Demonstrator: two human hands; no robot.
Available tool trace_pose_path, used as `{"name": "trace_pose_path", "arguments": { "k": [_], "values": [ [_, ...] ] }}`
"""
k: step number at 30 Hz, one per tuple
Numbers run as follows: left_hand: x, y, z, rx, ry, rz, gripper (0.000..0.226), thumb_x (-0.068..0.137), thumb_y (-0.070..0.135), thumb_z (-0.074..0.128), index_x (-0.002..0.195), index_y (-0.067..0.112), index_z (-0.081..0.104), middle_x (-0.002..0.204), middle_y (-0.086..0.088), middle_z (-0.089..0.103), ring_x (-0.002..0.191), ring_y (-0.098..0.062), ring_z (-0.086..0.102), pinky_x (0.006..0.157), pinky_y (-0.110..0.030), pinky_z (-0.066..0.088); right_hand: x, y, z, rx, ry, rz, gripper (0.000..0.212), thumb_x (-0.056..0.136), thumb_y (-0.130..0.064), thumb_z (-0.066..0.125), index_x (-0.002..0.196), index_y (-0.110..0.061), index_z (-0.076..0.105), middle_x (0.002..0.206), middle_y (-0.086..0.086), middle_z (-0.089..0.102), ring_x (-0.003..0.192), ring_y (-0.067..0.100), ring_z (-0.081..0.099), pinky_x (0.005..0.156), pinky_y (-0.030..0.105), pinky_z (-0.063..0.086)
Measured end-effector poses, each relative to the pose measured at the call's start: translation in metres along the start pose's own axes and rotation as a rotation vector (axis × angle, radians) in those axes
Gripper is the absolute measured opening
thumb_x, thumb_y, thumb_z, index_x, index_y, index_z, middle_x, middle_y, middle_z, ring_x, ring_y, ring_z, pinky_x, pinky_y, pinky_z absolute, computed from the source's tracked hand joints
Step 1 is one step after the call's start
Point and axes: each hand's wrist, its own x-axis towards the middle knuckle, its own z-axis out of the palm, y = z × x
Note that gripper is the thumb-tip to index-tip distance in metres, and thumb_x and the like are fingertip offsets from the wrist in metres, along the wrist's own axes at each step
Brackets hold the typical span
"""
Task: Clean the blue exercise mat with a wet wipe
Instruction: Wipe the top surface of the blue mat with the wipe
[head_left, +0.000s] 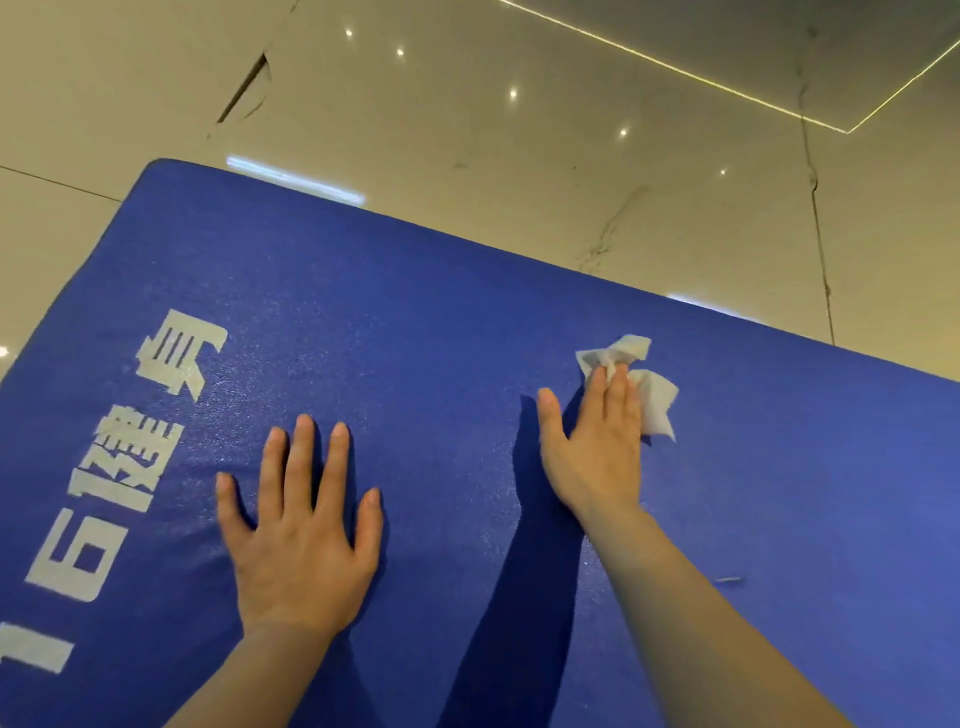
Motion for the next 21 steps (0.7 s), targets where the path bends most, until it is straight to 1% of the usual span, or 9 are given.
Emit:
{"name": "trace_pose_path", "arguments": {
  "k": [4, 7, 9, 11, 15, 17, 19, 20, 21],
  "values": [
    [-0.003, 0.0, 0.0, -0.001, 0.014, 0.004, 0.065, 0.089, 0.047, 0.032, 0.145, 0.017, 0.045, 0.153, -0.013, 0.037, 0.141, -0.031, 0.031, 0.111, -0.062, 0.012, -0.001, -0.064, 0.024, -0.048, -0.178, -0.408, 0.07, 0.101, -0.052, 0.029, 0.157, -0.019, 0.0, 0.163, -0.007, -0.013, 0.149, 0.011, -0.016, 0.122, 0.031, -0.007],
    [0.0, 0.0, 0.001, -0.018, 0.03, -0.002, 0.066, 0.087, 0.047, 0.033, 0.145, 0.018, 0.045, 0.152, -0.012, 0.039, 0.141, -0.03, 0.032, 0.112, -0.061, 0.012, 0.038, -0.08, 0.016, -0.06, -0.239, -0.501, 0.063, 0.103, -0.049, 0.028, 0.157, -0.025, 0.008, 0.164, -0.01, -0.004, 0.149, 0.007, -0.009, 0.122, 0.033, 0.002],
    [0.001, 0.0, 0.003, -0.01, 0.039, -0.006, 0.065, 0.087, 0.047, 0.034, 0.145, 0.019, 0.045, 0.152, -0.011, 0.039, 0.141, -0.028, 0.032, 0.113, -0.06, 0.012, 0.069, -0.071, 0.0, -0.056, -0.214, -0.424, 0.061, 0.102, -0.053, 0.026, 0.157, -0.031, 0.01, 0.164, -0.012, -0.001, 0.149, 0.007, -0.006, 0.122, 0.037, 0.008],
    [0.0, 0.0, 0.004, -0.008, 0.03, 0.002, 0.066, 0.087, 0.047, 0.034, 0.145, 0.019, 0.043, 0.153, -0.011, 0.039, 0.141, -0.028, 0.031, 0.113, -0.061, 0.012, 0.093, -0.051, -0.017, -0.049, -0.178, -0.243, 0.06, 0.101, -0.056, 0.022, 0.156, -0.034, 0.012, 0.164, -0.013, 0.0, 0.149, 0.008, -0.006, 0.12, 0.042, 0.012],
    [0.002, -0.001, 0.003, -0.014, 0.02, -0.002, 0.067, 0.087, 0.048, 0.033, 0.146, 0.019, 0.043, 0.154, -0.011, 0.037, 0.142, -0.029, 0.031, 0.112, -0.061, 0.012, 0.106, -0.004, -0.042, -0.049, -0.044, 0.045, 0.062, 0.101, -0.055, 0.02, 0.157, -0.028, 0.011, 0.165, -0.004, 0.002, 0.15, 0.014, -0.004, 0.118, 0.049, 0.015],
    [0.003, -0.001, 0.003, -0.013, 0.006, 0.0, 0.067, 0.087, 0.048, 0.033, 0.146, 0.019, 0.042, 0.154, -0.011, 0.036, 0.142, -0.03, 0.031, 0.112, -0.061, 0.012, 0.1, 0.002, -0.041, 0.0, 0.015, 0.168, 0.064, 0.102, -0.054, 0.021, 0.157, -0.024, 0.01, 0.165, -0.003, 0.001, 0.15, 0.016, -0.004, 0.117, 0.05, 0.015],
    [0.003, -0.001, 0.003, -0.008, -0.007, 0.001, 0.066, 0.087, 0.048, 0.033, 0.146, 0.019, 0.042, 0.153, -0.012, 0.037, 0.141, -0.03, 0.031, 0.111, -0.062, 0.012, 0.09, -0.014, -0.029, 0.046, 0.035, 0.2, 0.066, 0.103, -0.052, 0.024, 0.157, -0.019, 0.009, 0.165, -0.002, 0.0, 0.15, 0.017, -0.006, 0.118, 0.046, 0.012],
    [0.002, -0.001, 0.002, -0.007, -0.015, 0.004, 0.066, 0.087, 0.048, 0.033, 0.146, 0.019, 0.043, 0.153, -0.012, 0.038, 0.141, -0.03, 0.031, 0.111, -0.062, 0.013, 0.083, -0.027, -0.021, 0.053, 0.037, 0.146, 0.066, 0.103, -0.05, 0.026, 0.157, -0.017, 0.009, 0.165, -0.002, 0.001, 0.15, 0.017, -0.004, 0.119, 0.044, 0.013],
    [0.002, 0.0, 0.002, -0.008, -0.019, 0.004, 0.066, 0.087, 0.048, 0.033, 0.145, 0.019, 0.044, 0.153, -0.012, 0.038, 0.141, -0.03, 0.031, 0.111, -0.062, 0.013, 0.075, -0.042, -0.013, 0.068, 0.037, 0.033, 0.064, 0.103, -0.047, 0.03, 0.157, -0.017, 0.013, 0.164, -0.001, 0.006, 0.15, 0.017, 0.001, 0.119, 0.042, 0.016]
  ]
}}
